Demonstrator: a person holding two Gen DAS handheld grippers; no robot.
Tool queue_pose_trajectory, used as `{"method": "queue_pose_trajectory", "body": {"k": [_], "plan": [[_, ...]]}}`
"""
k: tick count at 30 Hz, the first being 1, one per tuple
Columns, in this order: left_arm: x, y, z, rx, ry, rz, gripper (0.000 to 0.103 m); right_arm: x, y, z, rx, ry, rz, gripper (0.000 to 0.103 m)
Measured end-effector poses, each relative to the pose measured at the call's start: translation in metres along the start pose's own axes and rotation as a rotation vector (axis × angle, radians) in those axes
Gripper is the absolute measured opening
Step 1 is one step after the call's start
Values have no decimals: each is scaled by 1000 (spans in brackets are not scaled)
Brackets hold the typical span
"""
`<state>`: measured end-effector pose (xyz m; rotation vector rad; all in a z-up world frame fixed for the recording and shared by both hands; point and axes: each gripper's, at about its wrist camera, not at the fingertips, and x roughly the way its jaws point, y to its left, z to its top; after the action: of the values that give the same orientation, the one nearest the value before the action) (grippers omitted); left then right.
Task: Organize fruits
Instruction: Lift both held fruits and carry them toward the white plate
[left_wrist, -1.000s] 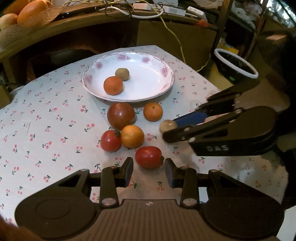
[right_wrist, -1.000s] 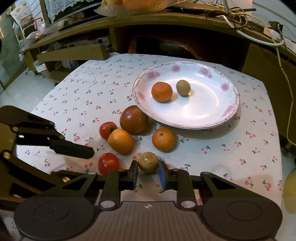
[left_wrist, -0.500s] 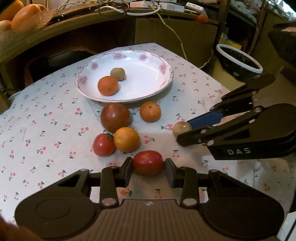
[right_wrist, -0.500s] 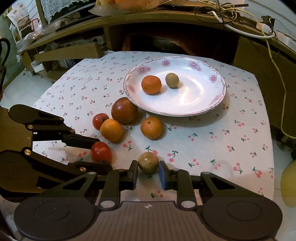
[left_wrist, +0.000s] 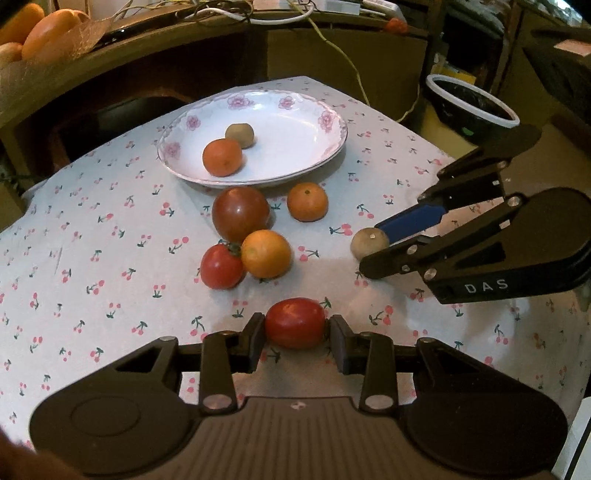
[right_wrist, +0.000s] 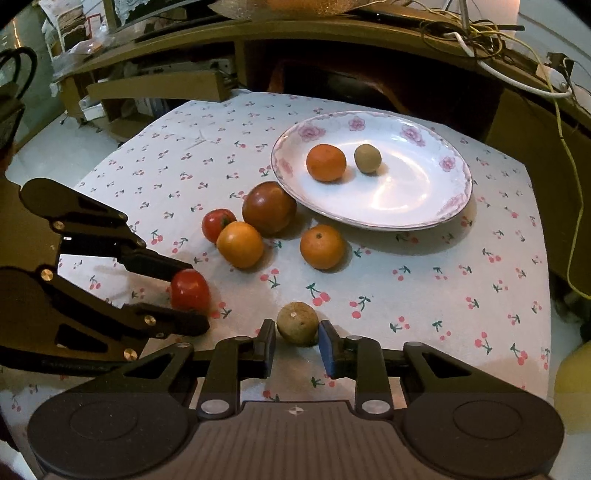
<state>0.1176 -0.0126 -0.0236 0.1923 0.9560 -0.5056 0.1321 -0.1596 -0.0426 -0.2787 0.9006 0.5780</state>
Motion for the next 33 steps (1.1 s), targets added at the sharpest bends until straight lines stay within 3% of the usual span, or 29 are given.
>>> {"method": "queue_pose_trajectory", "body": {"k": [3,5,15,19,22,33], "plan": [[0,1,-1,6,-1,3,50,0,0,0,-5,-2,4,36],[0,1,-3,6,-2,6,53,0,0,-1,-6,-2,2,47],[0,-1,-3,1,-11,-3,53,0,0,-2,-8,-6,1,46],[-1,1,-2,-17,-16,0,43,0,1,-1,-11,-9,-5,42],[-1,3,1,-38,-13,-11,42,0,2,1,-13,-6,-19,26],[-4,4,4,-40,-26,-4,41,-1,3,3,-9,2,-23,26]]}}
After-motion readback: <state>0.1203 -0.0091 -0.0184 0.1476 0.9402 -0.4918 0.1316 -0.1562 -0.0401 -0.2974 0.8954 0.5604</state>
